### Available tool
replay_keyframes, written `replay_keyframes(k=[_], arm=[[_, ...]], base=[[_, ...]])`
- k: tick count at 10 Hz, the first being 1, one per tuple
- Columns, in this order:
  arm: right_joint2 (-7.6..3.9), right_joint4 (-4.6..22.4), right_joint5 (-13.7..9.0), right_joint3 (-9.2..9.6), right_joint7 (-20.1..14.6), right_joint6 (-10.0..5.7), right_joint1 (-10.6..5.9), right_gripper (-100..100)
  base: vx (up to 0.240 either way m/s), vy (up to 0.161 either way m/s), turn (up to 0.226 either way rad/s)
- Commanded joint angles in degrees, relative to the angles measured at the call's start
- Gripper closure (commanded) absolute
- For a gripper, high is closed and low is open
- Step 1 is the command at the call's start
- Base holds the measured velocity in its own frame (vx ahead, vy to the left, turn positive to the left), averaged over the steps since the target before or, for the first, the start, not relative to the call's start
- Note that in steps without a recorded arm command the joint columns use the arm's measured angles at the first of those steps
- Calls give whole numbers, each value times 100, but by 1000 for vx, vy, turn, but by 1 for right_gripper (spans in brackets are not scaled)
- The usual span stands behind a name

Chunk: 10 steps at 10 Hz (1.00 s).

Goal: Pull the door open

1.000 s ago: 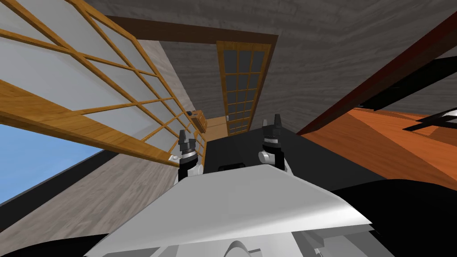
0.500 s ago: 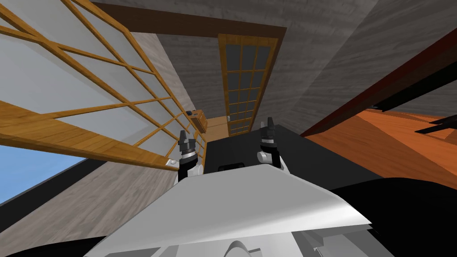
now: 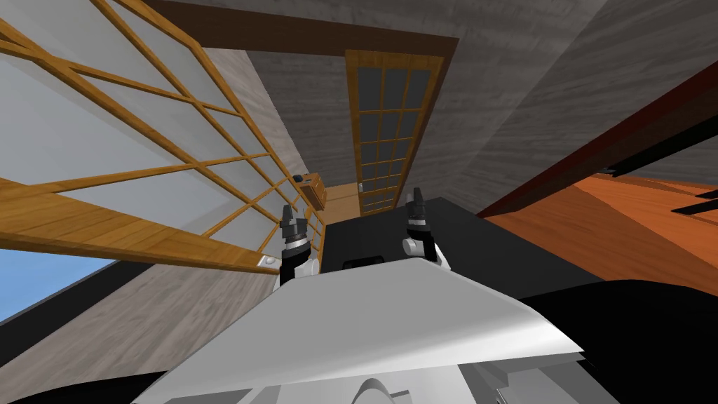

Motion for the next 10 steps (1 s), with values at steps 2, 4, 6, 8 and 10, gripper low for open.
replay_keyframes(k=[2,4,6,8,10], arm=[[-53,254,13,11,266,-40,-72,-100],[-88,475,26,23,490,-77,-135,-100],[-123,695,39,34,714,-114,-199,-100],[-155,925,52,47,948,-153,-265,-100],[-185,1169,67,60,1195,-193,-335,-100]], base=[[86,19,26],[102,25,26],[91,23,29],[96,10,28],[87,23,35]])
